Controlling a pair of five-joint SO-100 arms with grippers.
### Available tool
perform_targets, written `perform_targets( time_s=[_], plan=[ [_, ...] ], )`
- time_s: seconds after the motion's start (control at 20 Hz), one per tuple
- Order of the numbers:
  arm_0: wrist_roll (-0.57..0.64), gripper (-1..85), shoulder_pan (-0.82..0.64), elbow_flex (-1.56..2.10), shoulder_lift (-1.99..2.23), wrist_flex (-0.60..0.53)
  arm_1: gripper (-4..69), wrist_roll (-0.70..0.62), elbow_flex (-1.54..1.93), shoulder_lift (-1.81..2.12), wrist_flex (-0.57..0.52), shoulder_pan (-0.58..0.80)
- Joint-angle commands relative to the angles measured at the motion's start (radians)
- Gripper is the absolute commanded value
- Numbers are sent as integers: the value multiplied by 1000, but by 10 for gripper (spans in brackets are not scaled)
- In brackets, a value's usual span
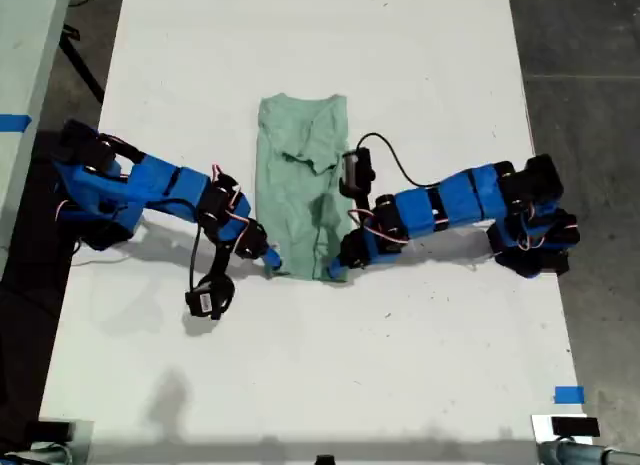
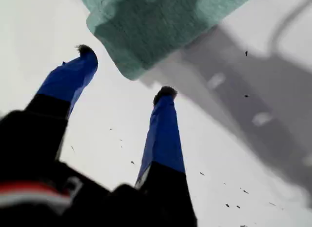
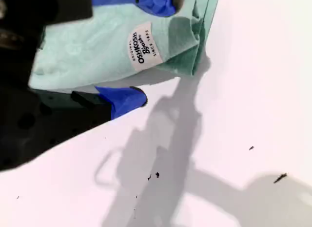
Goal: Fold t-shirt
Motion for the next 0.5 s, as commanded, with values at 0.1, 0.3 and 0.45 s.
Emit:
perform_targets(
  time_s=[0.1, 0.3, 0.45],
  plan=[
    [-8, 308, -28, -37, -58, -49, 290, -34, -167, -98, 23, 28],
    [-9, 302, -72, -100, -176, -58, 291, -43, -252, -222, 32, 31],
    [-12, 288, -104, -207, -311, -21, 287, -44, -301, -305, 43, 25]
  ],
)
